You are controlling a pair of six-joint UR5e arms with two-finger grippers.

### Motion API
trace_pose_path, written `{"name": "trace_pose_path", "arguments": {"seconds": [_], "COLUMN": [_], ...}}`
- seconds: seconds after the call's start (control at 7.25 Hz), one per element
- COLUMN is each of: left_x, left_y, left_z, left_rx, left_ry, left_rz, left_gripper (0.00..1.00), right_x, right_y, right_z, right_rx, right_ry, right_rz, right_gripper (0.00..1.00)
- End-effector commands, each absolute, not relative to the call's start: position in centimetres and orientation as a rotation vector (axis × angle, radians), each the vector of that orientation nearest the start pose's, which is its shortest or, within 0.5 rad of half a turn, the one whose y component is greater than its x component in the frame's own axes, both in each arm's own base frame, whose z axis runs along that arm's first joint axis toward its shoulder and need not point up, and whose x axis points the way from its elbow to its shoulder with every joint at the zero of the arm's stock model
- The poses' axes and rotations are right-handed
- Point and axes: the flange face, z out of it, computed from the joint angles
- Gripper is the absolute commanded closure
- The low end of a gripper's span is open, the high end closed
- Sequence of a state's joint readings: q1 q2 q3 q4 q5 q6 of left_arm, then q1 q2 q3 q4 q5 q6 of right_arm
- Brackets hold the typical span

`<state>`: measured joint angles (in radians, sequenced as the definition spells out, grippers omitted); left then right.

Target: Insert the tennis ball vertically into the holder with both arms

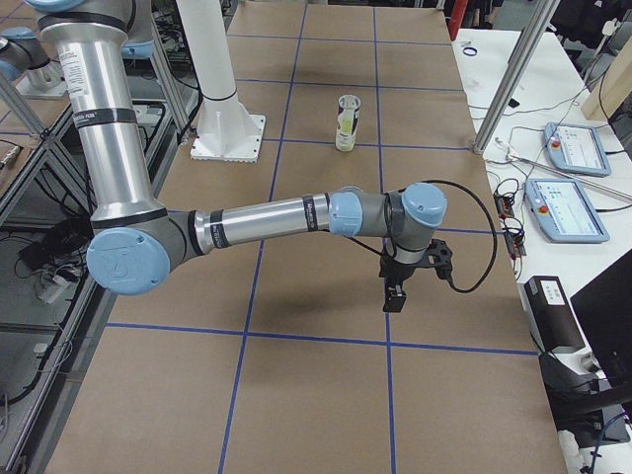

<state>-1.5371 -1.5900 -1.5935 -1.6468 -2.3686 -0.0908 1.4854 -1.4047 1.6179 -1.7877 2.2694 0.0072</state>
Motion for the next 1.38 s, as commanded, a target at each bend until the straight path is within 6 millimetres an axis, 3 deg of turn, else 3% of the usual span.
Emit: {"name": "trace_pose_path", "arguments": {"seconds": [0.0,0.41,0.55,1.1,1.24], "left_x": [-4.5,-4.6,-4.5,-4.6,-4.6], "left_y": [-50.5,-49.6,-50.0,-49.6,-49.1], "left_z": [62.2,62.8,62.3,62.4,63.4], "left_rx": [0.069,0.064,0.071,0.067,0.055], "left_ry": [0.802,0.801,0.800,0.802,0.800], "left_rz": [-0.005,-0.009,-0.007,-0.008,-0.010], "left_gripper": [0.01,0.01,0.01,0.01,0.01], "right_x": [2.4,2.2,2.2,1.2,1.2], "right_y": [-52.7,-49.5,-48.7,-48.8,-48.8], "right_z": [57.4,61.7,62.7,63.6,63.2], "right_rx": [-0.024,-0.065,-0.002,-0.002,0.004], "right_ry": [-0.692,-0.668,-0.647,-0.649,-0.651], "right_rz": [-0.081,-0.078,-0.101,-0.116,-0.118], "right_gripper": [0.01,0.01,0.01,0.01,0.01]}}
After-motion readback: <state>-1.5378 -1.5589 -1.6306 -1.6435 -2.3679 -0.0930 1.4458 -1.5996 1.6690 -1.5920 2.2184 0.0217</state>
